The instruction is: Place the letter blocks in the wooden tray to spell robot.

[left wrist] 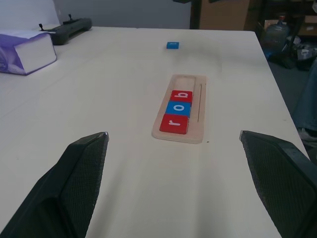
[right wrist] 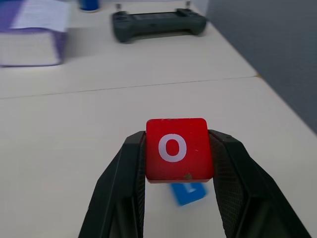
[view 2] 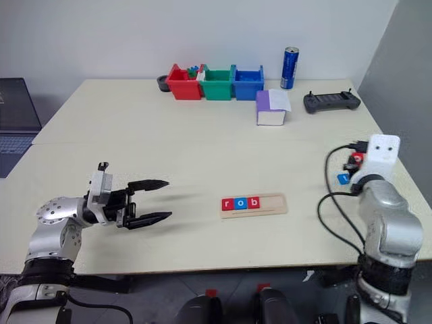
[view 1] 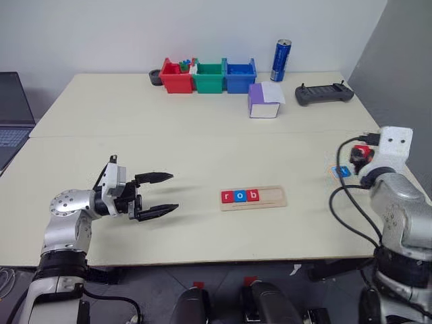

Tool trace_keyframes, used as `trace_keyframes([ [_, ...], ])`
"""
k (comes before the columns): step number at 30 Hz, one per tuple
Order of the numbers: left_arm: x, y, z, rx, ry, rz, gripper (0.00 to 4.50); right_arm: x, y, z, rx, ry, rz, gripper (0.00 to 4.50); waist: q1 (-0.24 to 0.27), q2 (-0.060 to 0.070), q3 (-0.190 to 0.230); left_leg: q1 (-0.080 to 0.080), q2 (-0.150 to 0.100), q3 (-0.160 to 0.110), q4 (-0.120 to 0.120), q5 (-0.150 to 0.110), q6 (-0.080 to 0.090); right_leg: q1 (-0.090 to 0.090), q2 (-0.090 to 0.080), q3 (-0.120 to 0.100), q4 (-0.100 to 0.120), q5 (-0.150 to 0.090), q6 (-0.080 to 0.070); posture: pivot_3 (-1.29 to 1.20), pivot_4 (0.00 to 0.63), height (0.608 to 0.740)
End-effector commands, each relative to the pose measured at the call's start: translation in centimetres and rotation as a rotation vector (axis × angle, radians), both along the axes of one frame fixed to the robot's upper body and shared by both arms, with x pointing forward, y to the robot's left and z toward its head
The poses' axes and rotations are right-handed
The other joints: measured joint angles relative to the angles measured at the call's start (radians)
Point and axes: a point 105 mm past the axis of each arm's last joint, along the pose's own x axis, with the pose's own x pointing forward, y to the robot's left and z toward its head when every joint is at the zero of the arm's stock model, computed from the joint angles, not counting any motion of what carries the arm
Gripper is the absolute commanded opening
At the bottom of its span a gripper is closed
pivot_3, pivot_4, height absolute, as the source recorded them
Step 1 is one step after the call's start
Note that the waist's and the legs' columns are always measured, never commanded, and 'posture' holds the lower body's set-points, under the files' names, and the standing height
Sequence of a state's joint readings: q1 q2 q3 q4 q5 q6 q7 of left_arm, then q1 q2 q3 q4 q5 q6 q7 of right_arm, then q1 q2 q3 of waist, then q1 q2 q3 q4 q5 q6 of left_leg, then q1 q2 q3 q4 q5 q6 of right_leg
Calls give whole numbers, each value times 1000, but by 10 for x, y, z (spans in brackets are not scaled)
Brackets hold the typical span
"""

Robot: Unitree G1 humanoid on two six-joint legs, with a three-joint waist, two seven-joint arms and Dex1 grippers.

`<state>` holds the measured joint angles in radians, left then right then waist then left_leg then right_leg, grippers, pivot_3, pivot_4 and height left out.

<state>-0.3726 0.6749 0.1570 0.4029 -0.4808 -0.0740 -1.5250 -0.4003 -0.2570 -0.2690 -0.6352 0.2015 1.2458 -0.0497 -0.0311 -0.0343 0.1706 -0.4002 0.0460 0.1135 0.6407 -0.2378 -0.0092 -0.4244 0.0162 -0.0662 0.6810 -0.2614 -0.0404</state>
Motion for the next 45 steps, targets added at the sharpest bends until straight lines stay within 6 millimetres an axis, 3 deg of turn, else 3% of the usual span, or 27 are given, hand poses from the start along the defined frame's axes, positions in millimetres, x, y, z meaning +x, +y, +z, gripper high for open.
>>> trace_keyframes([
  [1, 1, -2, 3, 5, -23, -14, 4500, -7, 6, -21, 8, 81, 20, 1448, 3, 0, 0, 0, 0, 0, 0, 0, 0, 0, 0, 0, -1, 0, 0, 0, 150, 740],
  [6, -3, -1, 3, 5, -24, -11, 4500, -9, -2, -50, 12, 156, 61, 1448, 9, 0, 0, -1, -2, 1, 2, 0, 1, 1, -2, 0, -2, 0, 0, 0, 150, 740],
  [12, -5, 1, 3, 1, -29, 10, 4500, -7, 5, -66, 35, 201, 148, 1448, -1, -1, 0, 0, 0, 0, 2, -1, 1, 0, 0, 0, -1, 0, 0, 0, 150, 740],
  [16, -6, 0, 2, -1, -30, 16, 4500, -8, 3, -73, 18, 238, 178, 2842, 0, -1, 0, 0, 0, 0, 1, -1, 1, 0, 0, 0, -1, 0, 0, 0, 150, 740],
  [20, -7, 2, 3, -1, -30, 23, 4500, -5, -10, -55, -42, 226, 240, 4304, 1, -1, 0, -1, -1, 0, 1, -1, 1, 0, 0, 0, -1, 0, 0, 0, 150, 740],
  [24, -8, 1, 5, 1, -37, 25, 4500, -14, -26, -49, -289, 264, 517, 4304, 6, -1, 1, -1, -2, 0, 1, -1, 2, 1, -1, 0, -3, 0, 0, 0, 150, 740],
  [28, -10, 0, 8, 0, -40, 22, 4500, -24, -31, -62, -336, 352, 900, 4304, 5, -3, 2, 0, -1, -1, 0, -2, 3, 2, 0, -2, -5, 0, 0, 0, 150, 740],
  [31, -11, 1, 10, 2, -41, 27, 4500, -18, -42, -65, -393, 398, 1065, 4304, -2, -3, 2, 0, -1, -1, 1, -2, 3, 2, 1, -1, -4, 0, 0, 0, 150, 740],
  [39, -15, 7, 11, 10, -44, 49, 4500, 15, -46, -61, -556, 430, 1271, 4304, 1, -3, 4, 1, -1, 0, 2, -1, 2, 2, 1, -1, -1, 0, 0, 0, 150, 740],
  [45, -19, 10, 9, 10, -43, 66, 4500, 16, -52, -77, -571, 564, 1337, 4304, 6, -3, 4, 0, -1, 1, 3, -1, 2, 2, -1, 0, -2, 0, 0, 0, 150, 740],
])
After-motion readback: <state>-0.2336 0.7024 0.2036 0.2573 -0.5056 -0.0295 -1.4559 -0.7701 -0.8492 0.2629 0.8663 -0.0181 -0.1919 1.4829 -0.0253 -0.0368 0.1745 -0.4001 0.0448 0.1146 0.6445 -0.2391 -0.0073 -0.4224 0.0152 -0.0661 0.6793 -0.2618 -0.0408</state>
